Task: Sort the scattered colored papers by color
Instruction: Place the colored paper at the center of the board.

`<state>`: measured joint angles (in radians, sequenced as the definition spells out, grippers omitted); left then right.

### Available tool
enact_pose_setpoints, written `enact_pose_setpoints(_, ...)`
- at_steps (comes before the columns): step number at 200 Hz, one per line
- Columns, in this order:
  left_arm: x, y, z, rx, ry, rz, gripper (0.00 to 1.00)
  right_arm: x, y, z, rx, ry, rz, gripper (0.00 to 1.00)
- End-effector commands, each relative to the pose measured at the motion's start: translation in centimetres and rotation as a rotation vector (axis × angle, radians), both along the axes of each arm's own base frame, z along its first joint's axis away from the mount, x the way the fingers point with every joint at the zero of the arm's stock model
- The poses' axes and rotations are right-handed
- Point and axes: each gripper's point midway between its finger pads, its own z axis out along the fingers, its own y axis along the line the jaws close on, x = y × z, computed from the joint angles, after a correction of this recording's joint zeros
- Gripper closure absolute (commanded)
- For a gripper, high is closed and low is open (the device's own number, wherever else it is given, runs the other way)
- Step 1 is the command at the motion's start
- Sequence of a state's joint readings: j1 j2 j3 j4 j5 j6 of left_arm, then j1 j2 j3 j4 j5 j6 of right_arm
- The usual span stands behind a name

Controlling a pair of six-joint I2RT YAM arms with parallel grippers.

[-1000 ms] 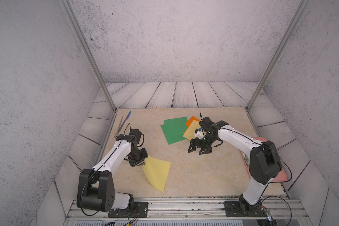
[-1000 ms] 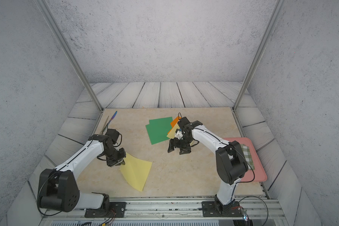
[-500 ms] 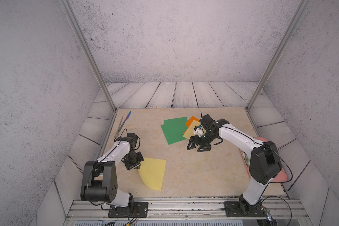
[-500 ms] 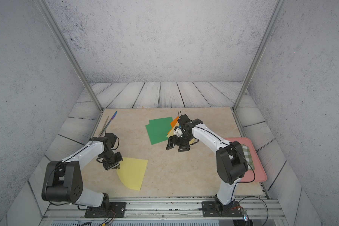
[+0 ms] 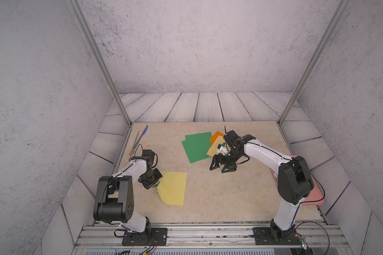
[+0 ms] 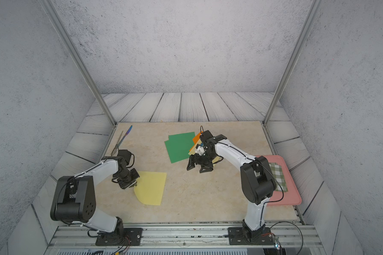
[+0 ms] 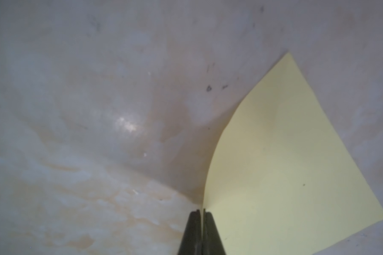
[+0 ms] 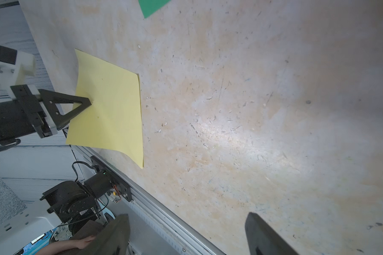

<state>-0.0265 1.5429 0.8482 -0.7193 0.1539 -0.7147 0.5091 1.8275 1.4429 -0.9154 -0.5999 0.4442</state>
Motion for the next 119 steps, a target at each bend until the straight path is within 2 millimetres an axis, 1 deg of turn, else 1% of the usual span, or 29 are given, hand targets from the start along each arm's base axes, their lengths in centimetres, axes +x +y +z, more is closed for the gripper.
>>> enact_pose_setpoints(1,0.4,0.2,0.3,-0.006,-0.019,0.021,1.00,0.3,0.0,-0.7,-0.005,0.013,0.001,0.14)
enact_pose_setpoints(28,-0.6,0.6,0.0,0.014,0.033,-0.012,1.00,0.2,-0.1,-0.9,-0.006,0.019,0.002,0.14)
enact_pose_setpoints(38,-0.9,0.7,0.0,0.018,0.035,-0.015,0.94,0.1,-0.1,-1.1,-0.007,0.025,0.003,0.14)
enact_pose_setpoints(63,-1.7,0.7,-0.3,0.015,0.047,-0.008,0.92,0.0,0.0,-1.3,-0.005,0.031,0.004,0.14)
enact_pose_setpoints(70,-1.9,0.7,-0.4,0.014,0.052,-0.005,0.89,0.0,0.0,-1.4,-0.004,0.033,0.004,0.14)
enact_pose_setpoints(86,-2.2,0.9,-0.3,0.027,0.059,-0.006,0.75,-0.2,0.0,-1.5,-0.005,0.040,0.007,0.14)
enact_pose_setpoints(104,-2.4,1.1,0.0,0.038,0.057,-0.014,0.65,-0.4,-0.1,-1.7,-0.007,0.044,0.011,0.14)
enact_pose_setpoints(119,-2.5,1.3,0.3,0.050,0.058,-0.021,0.62,-0.5,-0.3,-1.9,-0.015,0.047,0.012,0.14)
